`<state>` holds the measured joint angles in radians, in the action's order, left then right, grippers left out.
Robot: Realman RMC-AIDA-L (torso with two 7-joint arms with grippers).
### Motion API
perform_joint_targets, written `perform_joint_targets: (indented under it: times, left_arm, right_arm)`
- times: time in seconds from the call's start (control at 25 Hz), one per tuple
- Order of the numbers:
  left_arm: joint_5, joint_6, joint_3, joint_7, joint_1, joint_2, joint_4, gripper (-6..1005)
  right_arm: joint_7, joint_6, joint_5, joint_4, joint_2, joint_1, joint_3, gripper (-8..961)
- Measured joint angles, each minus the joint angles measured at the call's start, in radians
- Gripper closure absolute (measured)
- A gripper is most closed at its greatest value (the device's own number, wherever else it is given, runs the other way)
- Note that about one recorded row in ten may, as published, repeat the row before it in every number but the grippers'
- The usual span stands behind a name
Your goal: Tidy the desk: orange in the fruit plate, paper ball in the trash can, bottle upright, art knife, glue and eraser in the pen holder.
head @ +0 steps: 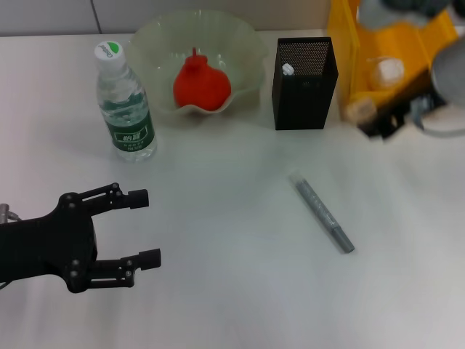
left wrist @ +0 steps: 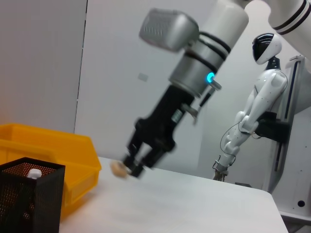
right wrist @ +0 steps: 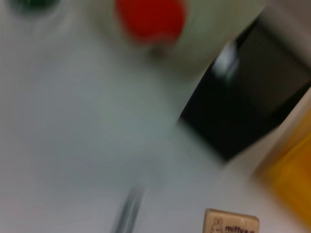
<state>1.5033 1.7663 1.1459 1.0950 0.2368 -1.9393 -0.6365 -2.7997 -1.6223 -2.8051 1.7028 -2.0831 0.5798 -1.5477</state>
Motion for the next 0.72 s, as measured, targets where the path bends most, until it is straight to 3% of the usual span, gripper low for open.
perform_joint_targets:
  times: [0.36, 0.56, 0.72]
  left_arm:
    - [0.000, -0.008, 0.004, 0.008, 0.001, -0.004, 0.000, 147]
    - [0.000, -0.008, 0.002, 0.015, -0.003, -0.006, 0.000, 147]
    - [0.000, -0.008, 0.000, 0.019, -0.006, -0.008, 0.000, 147]
  right_arm:
    - [0.000, 0.293, 0.003, -0.022, -0.001, -0.002, 0.018, 658]
    - [0.001, 0.388, 0.007, -0.116, -0.003, 0.016, 0.013, 760]
    - [0.002, 0.400, 0.007, -0.159, -0.002, 0.033, 0.003, 758]
